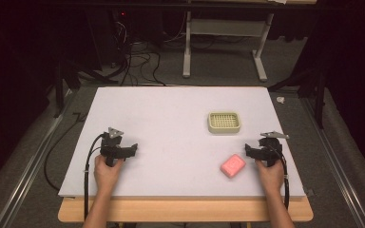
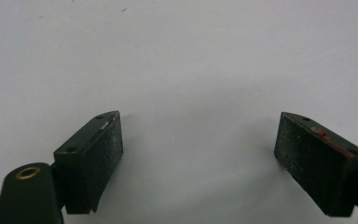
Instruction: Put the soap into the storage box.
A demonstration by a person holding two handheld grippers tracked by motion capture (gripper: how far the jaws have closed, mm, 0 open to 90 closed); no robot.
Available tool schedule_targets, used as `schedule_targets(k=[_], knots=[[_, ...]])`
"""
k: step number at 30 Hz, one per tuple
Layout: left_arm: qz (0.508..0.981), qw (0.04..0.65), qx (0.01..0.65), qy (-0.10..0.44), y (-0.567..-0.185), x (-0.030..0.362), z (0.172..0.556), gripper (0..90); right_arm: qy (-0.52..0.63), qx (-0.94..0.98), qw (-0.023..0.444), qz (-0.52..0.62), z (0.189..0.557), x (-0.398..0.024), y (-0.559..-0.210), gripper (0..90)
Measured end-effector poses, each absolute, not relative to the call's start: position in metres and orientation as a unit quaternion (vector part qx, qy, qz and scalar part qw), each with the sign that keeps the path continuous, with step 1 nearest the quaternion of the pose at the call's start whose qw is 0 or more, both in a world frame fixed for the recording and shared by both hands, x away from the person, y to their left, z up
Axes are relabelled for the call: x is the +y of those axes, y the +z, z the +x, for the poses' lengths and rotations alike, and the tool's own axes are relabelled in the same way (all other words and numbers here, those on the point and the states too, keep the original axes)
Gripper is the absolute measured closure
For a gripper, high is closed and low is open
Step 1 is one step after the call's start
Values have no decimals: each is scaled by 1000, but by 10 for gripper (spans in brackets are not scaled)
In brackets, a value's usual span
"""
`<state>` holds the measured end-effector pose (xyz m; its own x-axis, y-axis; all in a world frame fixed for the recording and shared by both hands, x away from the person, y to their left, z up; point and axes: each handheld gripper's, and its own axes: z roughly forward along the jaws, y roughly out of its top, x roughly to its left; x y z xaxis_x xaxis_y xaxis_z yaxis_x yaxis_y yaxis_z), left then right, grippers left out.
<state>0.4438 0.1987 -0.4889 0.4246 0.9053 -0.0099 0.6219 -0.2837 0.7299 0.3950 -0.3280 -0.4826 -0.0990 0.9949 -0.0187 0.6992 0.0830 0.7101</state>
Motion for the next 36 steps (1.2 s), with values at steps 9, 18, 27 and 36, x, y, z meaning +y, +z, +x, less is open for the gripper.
schedule_targets(k=[9, 18, 27, 36], knots=[[773, 339, 494, 209, -489, 199, 444, 157, 279, 686, 265, 618, 395, -328, -483, 174], [773, 339, 494, 209, -489, 199, 444, 157, 278, 687, 267, 615, 395, -328, -483, 174], [773, 339, 494, 210, -489, 199, 444, 157, 277, 687, 263, 618, 395, -328, -482, 173], [773, 339, 494, 210, -489, 199, 444, 157, 278, 689, 260, 617, 396, -329, -482, 161]])
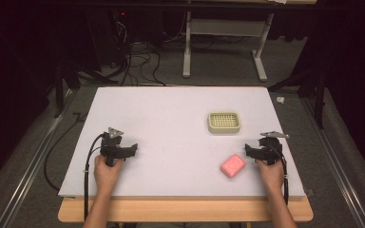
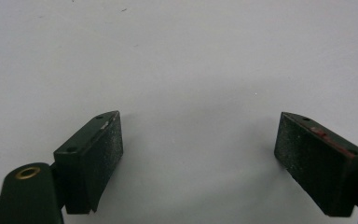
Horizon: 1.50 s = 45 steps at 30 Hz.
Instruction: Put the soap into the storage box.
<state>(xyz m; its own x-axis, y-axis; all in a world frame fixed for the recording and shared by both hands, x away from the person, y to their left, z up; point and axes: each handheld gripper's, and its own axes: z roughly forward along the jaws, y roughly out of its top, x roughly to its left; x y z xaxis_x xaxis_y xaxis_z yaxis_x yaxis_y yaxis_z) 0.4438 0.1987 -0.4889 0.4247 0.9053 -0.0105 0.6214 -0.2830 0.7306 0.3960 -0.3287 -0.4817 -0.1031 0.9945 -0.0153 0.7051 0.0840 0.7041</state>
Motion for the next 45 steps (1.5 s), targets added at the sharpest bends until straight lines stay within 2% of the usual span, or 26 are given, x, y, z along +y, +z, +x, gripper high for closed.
schedule_targets(k=[26, 45], knots=[[773, 339, 494, 209, -489, 199, 444, 157, 359, 696, 232, 577, 368, -321, -459, 172], [773, 339, 494, 209, -489, 199, 444, 157, 384, 708, 221, 550, 350, -309, -459, 162]])
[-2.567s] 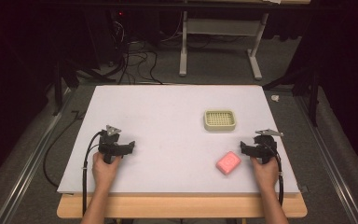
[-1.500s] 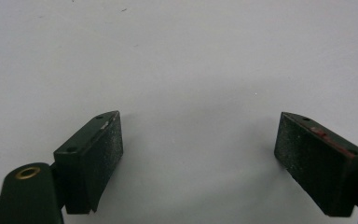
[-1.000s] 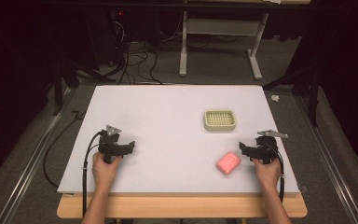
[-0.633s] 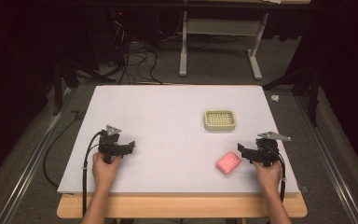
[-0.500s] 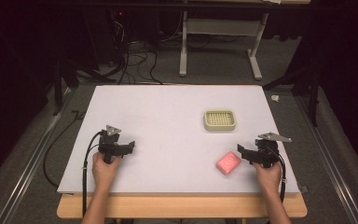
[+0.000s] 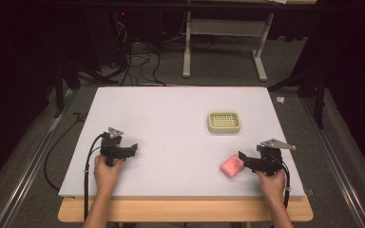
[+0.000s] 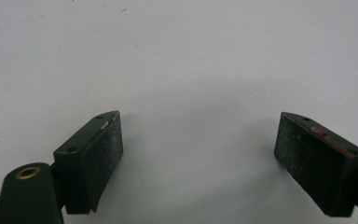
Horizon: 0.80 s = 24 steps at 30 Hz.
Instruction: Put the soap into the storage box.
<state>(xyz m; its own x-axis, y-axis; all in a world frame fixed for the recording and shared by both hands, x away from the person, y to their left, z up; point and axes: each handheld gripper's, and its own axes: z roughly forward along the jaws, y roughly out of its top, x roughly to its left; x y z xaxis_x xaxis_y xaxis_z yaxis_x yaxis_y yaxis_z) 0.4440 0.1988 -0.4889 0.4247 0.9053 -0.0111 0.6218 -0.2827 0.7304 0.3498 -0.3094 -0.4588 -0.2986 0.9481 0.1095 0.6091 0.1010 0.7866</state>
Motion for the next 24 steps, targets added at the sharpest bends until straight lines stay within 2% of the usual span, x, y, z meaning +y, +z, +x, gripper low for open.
schedule_targets(k=[24], knots=[[773, 339, 494, 209, -489, 199, 444, 157, 406, 731, 201, 510, 329, -288, -463, 131]])
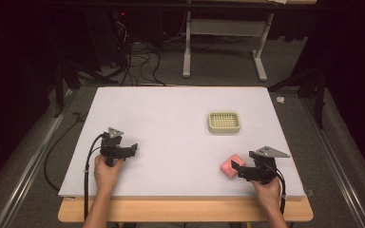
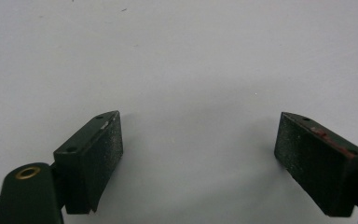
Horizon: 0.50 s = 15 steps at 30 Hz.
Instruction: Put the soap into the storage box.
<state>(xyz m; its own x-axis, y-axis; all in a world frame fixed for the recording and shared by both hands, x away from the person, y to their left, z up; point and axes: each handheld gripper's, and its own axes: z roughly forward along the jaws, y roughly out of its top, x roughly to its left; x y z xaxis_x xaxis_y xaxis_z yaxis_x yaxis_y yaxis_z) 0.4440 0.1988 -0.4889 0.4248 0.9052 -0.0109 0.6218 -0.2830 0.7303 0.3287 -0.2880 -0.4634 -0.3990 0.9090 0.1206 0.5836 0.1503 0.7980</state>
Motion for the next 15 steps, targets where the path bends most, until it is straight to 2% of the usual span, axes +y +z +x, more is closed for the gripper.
schedule_targets(k=[15], knots=[[773, 339, 494, 209, -489, 199, 444, 157, 391, 760, 194, 482, 327, -272, -470, 120]])
